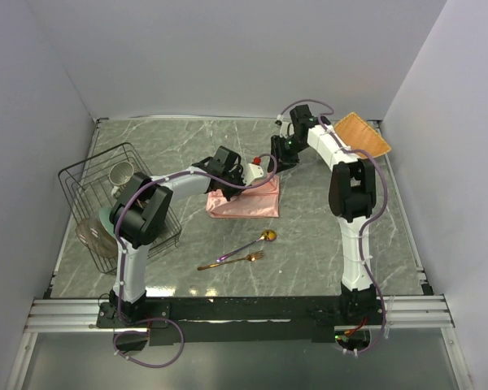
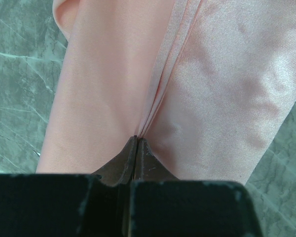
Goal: Fold the napkin into a case and place the utensils inside
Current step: Smooth out the 2/3-rectangle-folded napkin at the center of the board.
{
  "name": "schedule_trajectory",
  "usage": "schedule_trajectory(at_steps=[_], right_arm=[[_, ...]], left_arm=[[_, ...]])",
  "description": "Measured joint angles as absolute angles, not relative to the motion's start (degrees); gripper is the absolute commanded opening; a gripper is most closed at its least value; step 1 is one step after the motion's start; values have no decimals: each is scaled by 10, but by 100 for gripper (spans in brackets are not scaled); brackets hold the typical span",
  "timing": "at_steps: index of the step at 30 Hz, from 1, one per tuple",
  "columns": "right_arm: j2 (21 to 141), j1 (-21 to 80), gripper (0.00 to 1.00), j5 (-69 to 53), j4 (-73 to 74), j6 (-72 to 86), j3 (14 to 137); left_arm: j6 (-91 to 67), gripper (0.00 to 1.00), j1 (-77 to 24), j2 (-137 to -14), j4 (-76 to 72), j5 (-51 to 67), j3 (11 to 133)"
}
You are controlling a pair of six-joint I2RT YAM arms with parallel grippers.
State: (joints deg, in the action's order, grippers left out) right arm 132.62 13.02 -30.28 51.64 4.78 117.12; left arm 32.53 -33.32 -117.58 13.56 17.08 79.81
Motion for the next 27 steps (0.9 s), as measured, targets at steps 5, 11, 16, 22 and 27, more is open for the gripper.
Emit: schedule_trajectory(at_steps=[5,11,16,22,27], right_arm=[[1341,130,41,-300,516,53,1171],[1355,130,17,-300,515,58,1171],[1355,130,0,-302,515,58,1170],[1351,130,0,-312,517,50,1142],[1351,130,0,-311,521,48,1110]], left_arm=[[325,1,-333,-1176,136,171,798],[325,1,-333,-1176,136,171,798],[325,1,-333,-1176,136,171,798],[324,1,-333,-1173,132,170,793],[321,1,-333,-1171,132,170,791]])
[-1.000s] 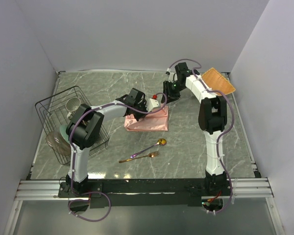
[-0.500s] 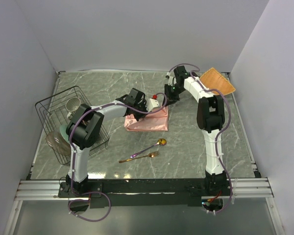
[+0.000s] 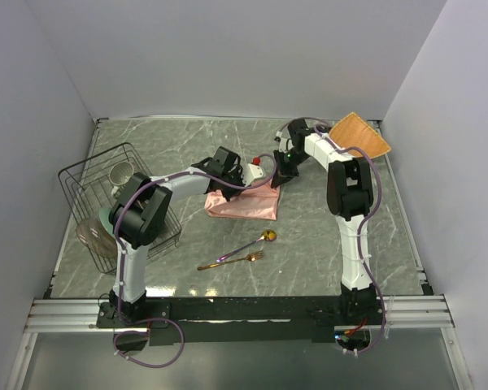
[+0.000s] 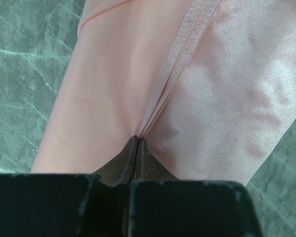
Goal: Fold the napkin into a case and place the utensils inside
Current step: Smooth out the 2/3-rectangle-folded napkin at the center of the board.
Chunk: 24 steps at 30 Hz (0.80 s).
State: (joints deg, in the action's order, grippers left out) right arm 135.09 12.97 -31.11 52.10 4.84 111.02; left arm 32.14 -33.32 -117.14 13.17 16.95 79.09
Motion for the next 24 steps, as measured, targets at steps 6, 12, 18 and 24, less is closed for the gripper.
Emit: schedule_trajectory(at_steps=[6,12,18,24], right_arm=[[1352,130,1,-305,519,46,1110],[1352,130,4,-301,512,46,1105],[1344,130,6,-309,492,46,1086],[1339,130,8,-309,480,46,1076]], left_arm=[[303,34,-331,-1170,131,167,791],[178,64,-289,-1131,137,230,787],[-71,68,-206,-1085,10,343,799],[-317,46,-189,-1119,-165,391,804]])
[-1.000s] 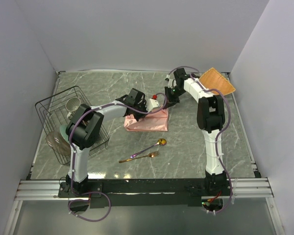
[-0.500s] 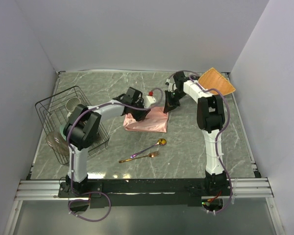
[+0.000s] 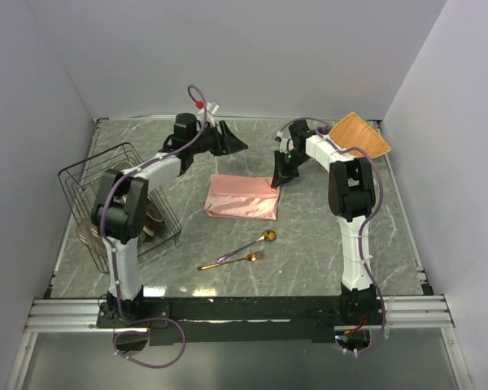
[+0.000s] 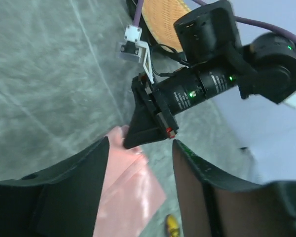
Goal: Fold the napkin into a case and place the utensils inside
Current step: Smooth out the 2/3-rectangle-folded napkin at the center of the board.
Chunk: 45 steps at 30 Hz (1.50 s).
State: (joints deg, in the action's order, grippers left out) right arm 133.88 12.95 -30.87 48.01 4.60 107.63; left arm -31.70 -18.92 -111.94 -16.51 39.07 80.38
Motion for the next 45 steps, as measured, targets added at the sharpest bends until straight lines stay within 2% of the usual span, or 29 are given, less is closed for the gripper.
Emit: schedule_trajectory(at_steps=[2,6,14,22,30,33,34,37,39,45], right_arm=[[1338,130,8,-309,477,46,1075],[1327,130,8,-309,460,46,1056],[1309,130,10,-309,426,50,1023],[1306,129,11,-309,422,51,1019],[1301,129,13,-310,410,55,1007],[1300,129,20,-311,408,55,1006],[1299,129,31,-312,407,55,1005],[1296,127,56,-321,410,56,1006],[1292,128,67,-322,423,48,1013],[1258,99,69,-357,442,36,1023]], left_arm=[[-393,33,-199,-1166,-198,400,822],[-488,23,-220,-1244,-217,407,827],[-554,17,-260,-1305,-210,407,848],[-545,12,-271,-1329,-185,388,919],[-508,8,-272,-1371,-129,362,925],[-498,6,-271,-1378,-117,364,931],[-493,5,-271,-1378,-112,362,934],[-486,3,-271,-1378,-101,360,939],[-481,3,-271,-1378,-95,359,941],[-470,2,-271,-1378,-90,357,943]])
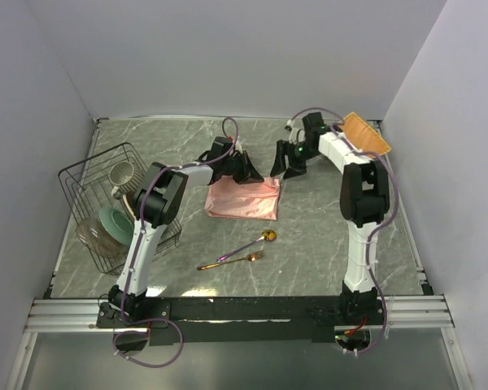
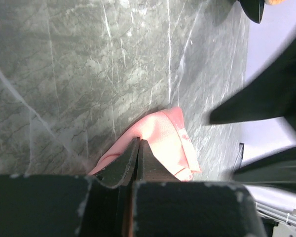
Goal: Fold the napkin into a case and place the utensils inside
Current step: Smooth out the 2/3-rectangle-folded napkin at the center of the board.
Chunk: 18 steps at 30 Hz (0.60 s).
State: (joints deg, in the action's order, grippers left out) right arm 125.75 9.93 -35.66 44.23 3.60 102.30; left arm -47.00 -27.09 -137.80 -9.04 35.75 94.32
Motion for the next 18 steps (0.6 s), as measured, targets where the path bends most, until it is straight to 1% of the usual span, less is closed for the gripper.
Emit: schedule_trajectory(at_steps=[1,4,5,8,14,18], right_arm=[[1247,95,69,-366,439,38,1022],[1205,81,61,-409,391,71,1007],[1200,79,56,-422,377,86,1006],[1207,83,48,-466,330,138,1006],[1268,91,38,-495,274,209,997],[1292,92,35,-489,275,213,970]], left_arm=[[-467,2,-271,-1378,-90,358,943],[-458,2,-271,-1378,-89,358,944],[-456,2,-271,-1378,-88,358,944],[-448,2,-271,-1378,-88,358,944],[-442,2,-271,-1378,-88,359,944],[-442,2,-271,-1378,-88,359,944]])
